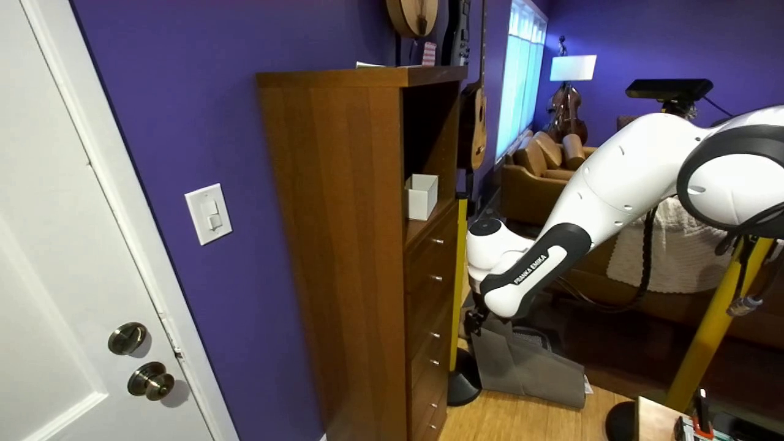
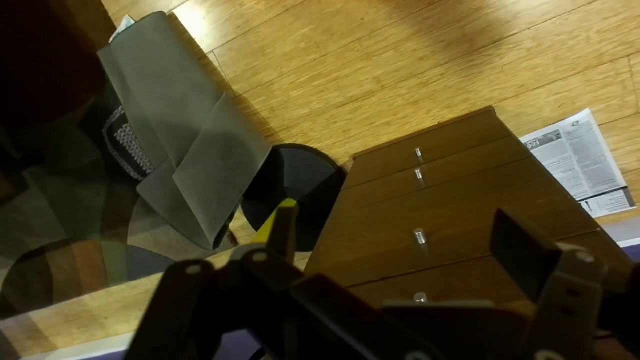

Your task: Open the third to bottom drawer of the cabinet

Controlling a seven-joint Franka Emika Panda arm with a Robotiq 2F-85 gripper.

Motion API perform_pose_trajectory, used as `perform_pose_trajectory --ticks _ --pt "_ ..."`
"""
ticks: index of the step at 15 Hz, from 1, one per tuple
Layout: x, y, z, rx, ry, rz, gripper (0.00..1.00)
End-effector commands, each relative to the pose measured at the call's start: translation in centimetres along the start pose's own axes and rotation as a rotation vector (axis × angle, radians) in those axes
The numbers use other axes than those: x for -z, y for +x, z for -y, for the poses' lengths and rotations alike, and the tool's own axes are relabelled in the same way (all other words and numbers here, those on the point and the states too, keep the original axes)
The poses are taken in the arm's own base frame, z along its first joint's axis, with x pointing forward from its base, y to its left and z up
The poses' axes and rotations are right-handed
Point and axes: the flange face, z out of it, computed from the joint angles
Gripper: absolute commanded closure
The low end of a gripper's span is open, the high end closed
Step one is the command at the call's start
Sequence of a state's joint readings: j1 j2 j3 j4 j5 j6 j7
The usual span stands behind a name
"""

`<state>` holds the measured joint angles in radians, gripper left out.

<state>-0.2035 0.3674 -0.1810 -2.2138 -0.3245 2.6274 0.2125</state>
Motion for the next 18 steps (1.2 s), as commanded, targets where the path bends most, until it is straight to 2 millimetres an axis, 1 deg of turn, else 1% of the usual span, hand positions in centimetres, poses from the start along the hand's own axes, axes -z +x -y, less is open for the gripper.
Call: perform_pose_trajectory --ticks 1,2,3,4,8,11,14,18 --pt "-1.0 1.4 -0.1 0.029 0.000 -0.045 0.00" --pt "-2.5 2.0 -0.2 0.062 0.003 -0.038 0.00" --pt "-3.5 2.4 -0.4 0.075 -0.004 -0.051 0.00" --pt "-5.0 2.4 -0.5 0.097 -0.007 -0.028 0.00" --pt "-10.3 1.8 -1.0 0.173 -0.030 0.052 0.00" --pt "-13.9 1.4 -1.0 0.253 -0.023 0.085 0.00" --pt "-16.6 1.4 -0.5 0.362 0.001 0.066 0.00" --pt "-18.9 2.3 0.2 0.474 0.068 0.005 0.00"
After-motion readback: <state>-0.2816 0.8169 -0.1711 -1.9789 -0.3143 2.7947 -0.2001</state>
